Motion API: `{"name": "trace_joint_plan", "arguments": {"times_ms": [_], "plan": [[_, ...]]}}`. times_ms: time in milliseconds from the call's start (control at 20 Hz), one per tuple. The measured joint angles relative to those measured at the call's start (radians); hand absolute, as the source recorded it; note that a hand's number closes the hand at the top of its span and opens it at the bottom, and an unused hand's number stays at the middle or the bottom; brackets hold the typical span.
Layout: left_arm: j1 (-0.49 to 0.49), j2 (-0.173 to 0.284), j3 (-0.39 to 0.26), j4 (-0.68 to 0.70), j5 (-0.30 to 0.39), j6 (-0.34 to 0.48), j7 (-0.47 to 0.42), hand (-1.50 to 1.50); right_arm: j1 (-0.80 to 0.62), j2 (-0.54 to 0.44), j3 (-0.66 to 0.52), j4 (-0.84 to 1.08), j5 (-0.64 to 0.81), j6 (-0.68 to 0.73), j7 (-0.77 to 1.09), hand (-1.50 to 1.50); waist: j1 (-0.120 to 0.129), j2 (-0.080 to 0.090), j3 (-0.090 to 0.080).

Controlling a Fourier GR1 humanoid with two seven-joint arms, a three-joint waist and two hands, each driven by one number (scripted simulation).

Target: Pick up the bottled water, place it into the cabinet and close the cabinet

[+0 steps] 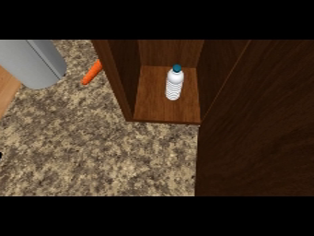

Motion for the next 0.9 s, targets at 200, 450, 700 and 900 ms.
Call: {"name": "trace_joint_plan", "arguments": {"times_ms": [200, 450, 700, 900], "plan": [[0.031, 0.022, 0.033, 0.004, 0.014, -0.035, -0.011, -1.50, -0.087, 0.023, 0.066, 0.007, 0.009, -0.085, 0.052, 1.50, 0.011, 0.000, 0.000], [0.059, 0.046, 0.068, 0.009, 0.031, -0.083, -0.023, -1.50, -0.221, 0.069, 0.149, 0.016, 0.022, -0.197, 0.115, 1.50, 0.026, 0.000, -0.001], [0.084, 0.066, 0.109, 0.021, 0.049, -0.125, -0.034, -1.50, -0.371, 0.146, 0.221, 0.037, 0.051, -0.337, 0.174, 1.50, 0.039, 0.004, 0.001], [0.110, 0.077, 0.136, 0.027, 0.061, -0.162, -0.047, -1.50, -0.500, 0.224, 0.274, 0.060, 0.131, -0.474, 0.227, 1.50, 0.051, 0.008, 0.003]]}}
